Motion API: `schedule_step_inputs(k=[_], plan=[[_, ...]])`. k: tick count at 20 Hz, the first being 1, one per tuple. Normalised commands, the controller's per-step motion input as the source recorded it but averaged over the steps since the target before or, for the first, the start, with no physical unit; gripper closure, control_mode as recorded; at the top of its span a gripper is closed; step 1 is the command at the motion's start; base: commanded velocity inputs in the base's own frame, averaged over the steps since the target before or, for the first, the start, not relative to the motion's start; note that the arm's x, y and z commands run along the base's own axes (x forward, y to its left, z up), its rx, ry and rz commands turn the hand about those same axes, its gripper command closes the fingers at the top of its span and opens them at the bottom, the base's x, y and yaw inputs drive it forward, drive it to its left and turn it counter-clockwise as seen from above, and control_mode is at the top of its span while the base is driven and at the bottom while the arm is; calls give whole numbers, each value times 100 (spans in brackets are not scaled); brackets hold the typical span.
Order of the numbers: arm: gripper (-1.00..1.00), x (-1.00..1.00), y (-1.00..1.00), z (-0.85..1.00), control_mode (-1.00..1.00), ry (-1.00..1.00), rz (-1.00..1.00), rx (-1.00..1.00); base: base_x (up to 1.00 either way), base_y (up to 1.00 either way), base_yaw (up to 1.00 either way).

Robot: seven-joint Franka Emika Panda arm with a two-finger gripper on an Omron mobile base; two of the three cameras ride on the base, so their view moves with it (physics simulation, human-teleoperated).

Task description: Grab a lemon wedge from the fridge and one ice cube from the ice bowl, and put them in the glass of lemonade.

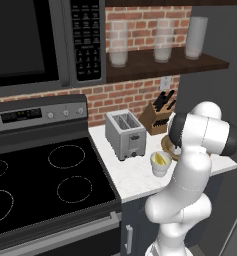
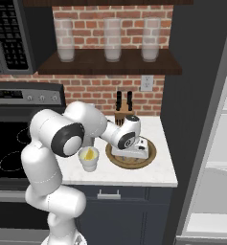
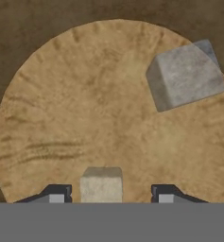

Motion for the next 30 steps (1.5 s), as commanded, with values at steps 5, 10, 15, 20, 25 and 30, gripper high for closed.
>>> schedule_step_inputs(k=[5,10,15,20,25,30], plan=[[100,0,0,0,-100,0,0,0,0,0,0],[100,0,0,0,-100,1,0,0,0,0,0],[100,3,-2,0,-100,0,0,0,0,0,0],[100,3,0,16,-100,-3,0,2,0,0,0],[100,0,-8,32,-100,-10,0,9,0,0,0],[100,0,-2,28,-100,-6,0,6,0,0,0]])
